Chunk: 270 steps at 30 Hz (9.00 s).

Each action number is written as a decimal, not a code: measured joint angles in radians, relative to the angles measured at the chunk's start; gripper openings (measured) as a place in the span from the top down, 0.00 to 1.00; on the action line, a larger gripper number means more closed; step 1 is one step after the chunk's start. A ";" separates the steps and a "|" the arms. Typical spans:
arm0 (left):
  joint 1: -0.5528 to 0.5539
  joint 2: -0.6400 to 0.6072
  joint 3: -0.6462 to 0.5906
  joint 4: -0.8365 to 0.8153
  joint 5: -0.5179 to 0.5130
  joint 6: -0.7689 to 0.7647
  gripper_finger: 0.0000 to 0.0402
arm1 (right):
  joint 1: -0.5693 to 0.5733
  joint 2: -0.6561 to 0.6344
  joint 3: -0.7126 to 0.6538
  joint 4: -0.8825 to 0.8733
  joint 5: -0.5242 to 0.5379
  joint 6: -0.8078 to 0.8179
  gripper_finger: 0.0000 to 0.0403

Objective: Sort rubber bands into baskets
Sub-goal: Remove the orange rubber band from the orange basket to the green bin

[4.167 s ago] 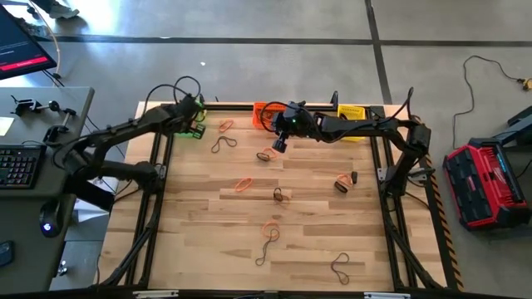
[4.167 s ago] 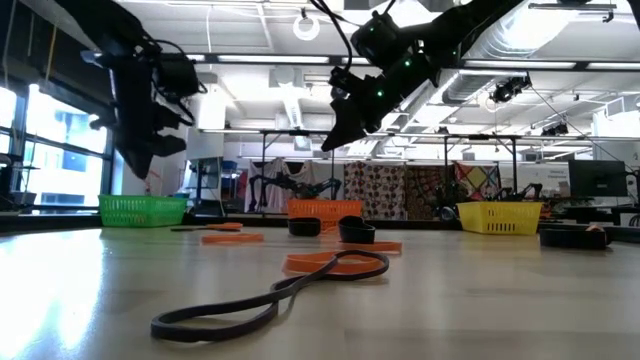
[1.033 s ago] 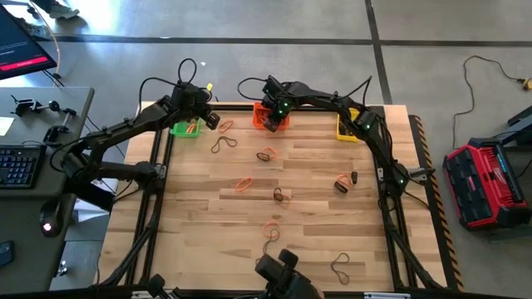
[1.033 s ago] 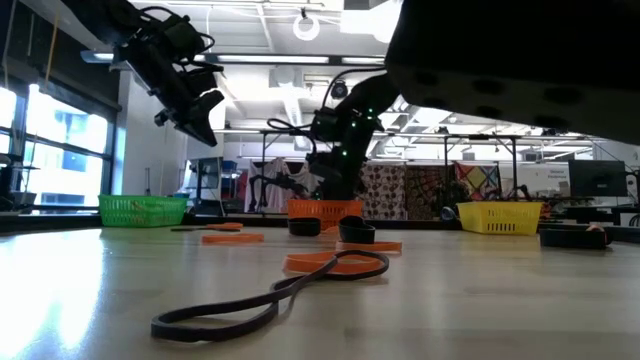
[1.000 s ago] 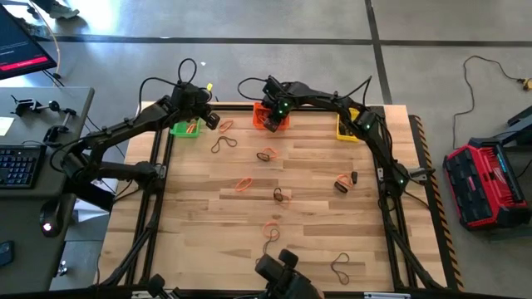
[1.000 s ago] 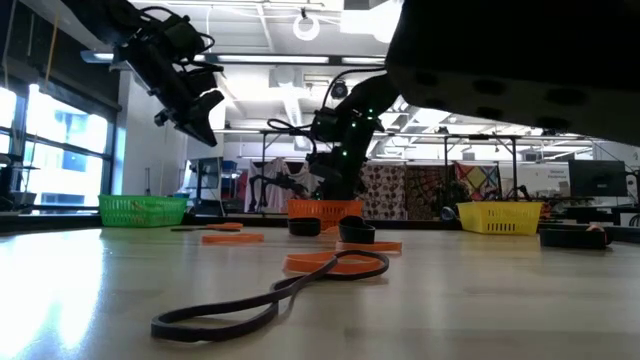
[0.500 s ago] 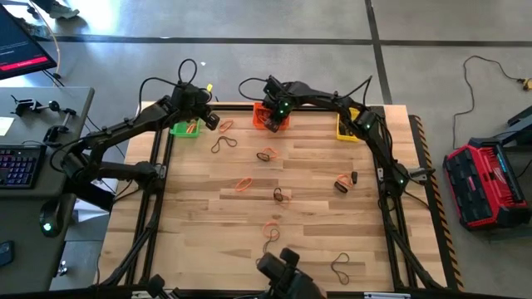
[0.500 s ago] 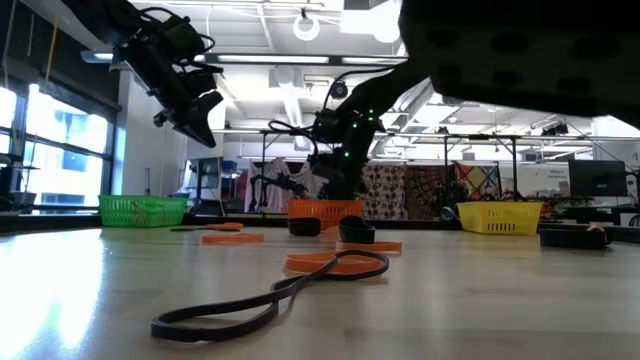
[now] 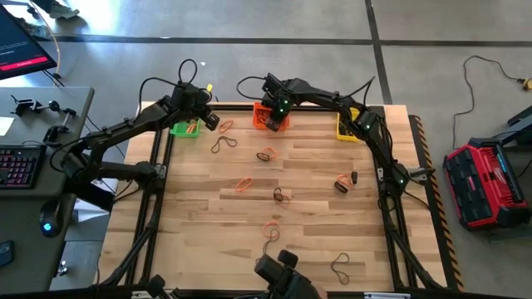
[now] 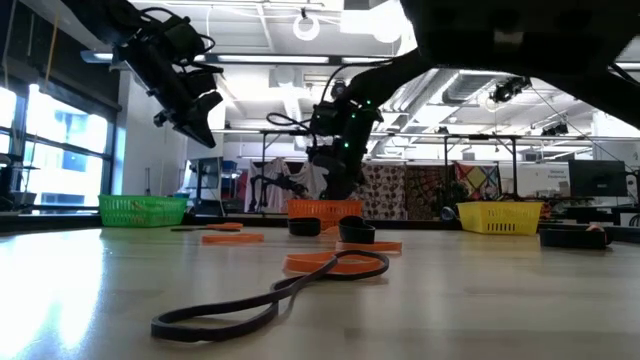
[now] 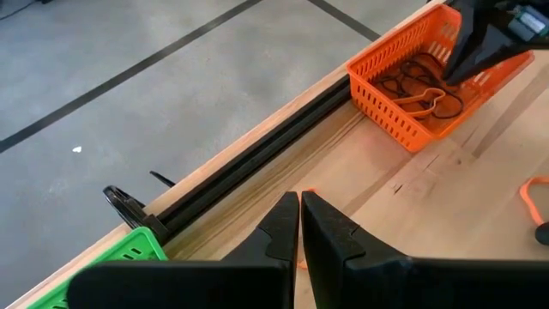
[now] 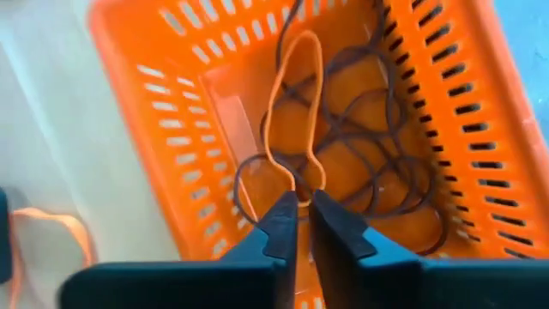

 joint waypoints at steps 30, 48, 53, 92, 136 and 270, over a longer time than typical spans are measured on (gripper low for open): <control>-0.025 0.000 0.000 -0.017 -0.001 0.004 0.98 | -0.021 0.021 -0.072 0.119 -0.038 0.022 0.99; -0.025 0.000 0.000 -0.019 -0.002 0.005 0.98 | -0.009 -0.098 -0.072 0.142 -0.035 0.018 1.00; -0.026 0.000 0.000 -0.020 0.027 0.018 0.98 | 0.011 -0.143 -0.072 0.160 -0.034 -0.008 1.00; -0.314 -0.003 -0.212 0.423 0.164 0.389 0.65 | 0.277 -0.178 -0.072 0.307 -0.056 -0.249 1.00; -0.340 -0.003 -0.211 0.395 0.103 0.411 0.78 | 0.301 -0.178 -0.072 0.320 -0.101 -0.253 1.00; -0.027 0.011 -0.090 -0.327 -0.388 -0.183 1.00 | 0.230 -0.235 -0.072 0.165 -0.086 -0.295 1.00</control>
